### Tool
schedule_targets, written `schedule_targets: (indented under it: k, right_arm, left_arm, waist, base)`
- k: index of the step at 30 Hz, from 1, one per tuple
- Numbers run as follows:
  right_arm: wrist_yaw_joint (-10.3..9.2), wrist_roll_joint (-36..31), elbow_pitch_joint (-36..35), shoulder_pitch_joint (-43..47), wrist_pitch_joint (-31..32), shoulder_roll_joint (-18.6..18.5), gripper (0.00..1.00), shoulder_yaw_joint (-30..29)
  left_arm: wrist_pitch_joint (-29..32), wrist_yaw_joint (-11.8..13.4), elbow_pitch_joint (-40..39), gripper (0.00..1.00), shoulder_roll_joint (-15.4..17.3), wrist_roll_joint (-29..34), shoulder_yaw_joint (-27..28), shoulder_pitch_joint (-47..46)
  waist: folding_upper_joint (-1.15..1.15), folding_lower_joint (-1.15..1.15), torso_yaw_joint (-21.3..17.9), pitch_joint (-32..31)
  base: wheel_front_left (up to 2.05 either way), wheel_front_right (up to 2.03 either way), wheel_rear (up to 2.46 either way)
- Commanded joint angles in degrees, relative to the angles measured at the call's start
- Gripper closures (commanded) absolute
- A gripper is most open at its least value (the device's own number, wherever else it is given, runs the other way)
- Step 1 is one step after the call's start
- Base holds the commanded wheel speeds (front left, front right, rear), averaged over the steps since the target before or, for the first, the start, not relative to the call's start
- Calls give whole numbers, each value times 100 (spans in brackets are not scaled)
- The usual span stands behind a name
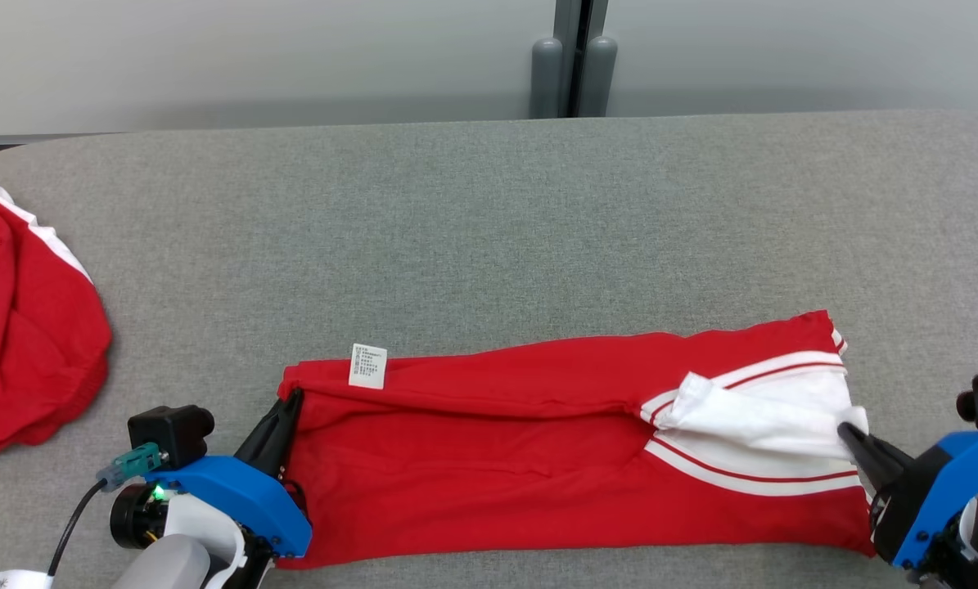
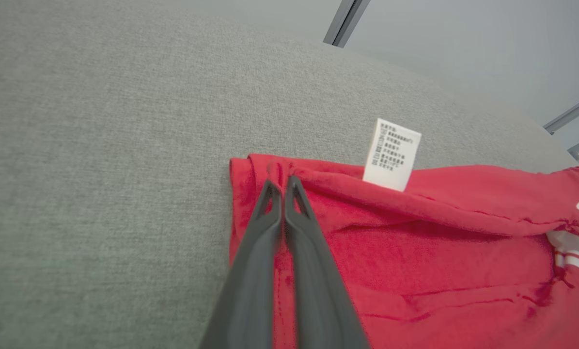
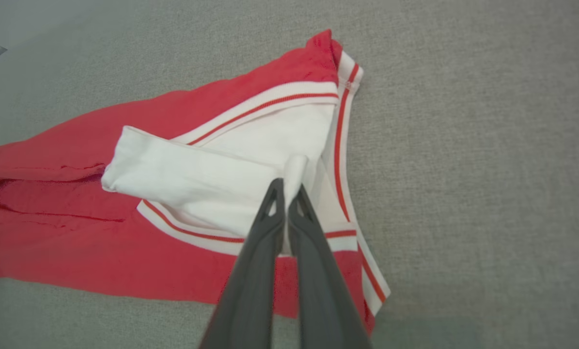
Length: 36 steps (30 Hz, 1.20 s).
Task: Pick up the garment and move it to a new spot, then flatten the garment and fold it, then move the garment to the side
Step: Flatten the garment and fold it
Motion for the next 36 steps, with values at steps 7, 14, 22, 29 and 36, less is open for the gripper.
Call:
schedule_targets:
  k: [7, 14, 22, 29, 36]
  right_arm:
    - [3, -232, -365, 478, 274, 190, 0, -123]
    - [3, -490, -479, 283, -67, 290, 0, -418]
    - [3, -838, 489, -344, -208, 390, 0, -499]
    - [4, -1286, 1779, -873, -201, 405, 0, -669]
    - [3, -1634, 2570, -1171, -233, 407, 0, -719]
  left_arm:
    - [-336, 111, 89, 0, -48, -24, 114, 131]
    - [-843, 267, -119, 0, -23, 128, 449, 218]
    - [-953, 526, -453, 0, 46, 809, 712, 108]
    - [-955, 671, -545, 0, -24, 1088, 783, -52]
    - [-777, 641, -445, 0, 46, 1142, 678, -194]
  waist:
    - [0, 0, -17, -24]
    - [0, 0, 35, -146]
    - [0, 0, 104, -219]
    - [0, 0, 224, -213]
    - [0, 0, 334, -210]
  base:
    - [0, 0, 0]
    - [0, 0, 0]
    - [0, 0, 0]
    - [0, 0, 0]
    - [0, 0, 0]
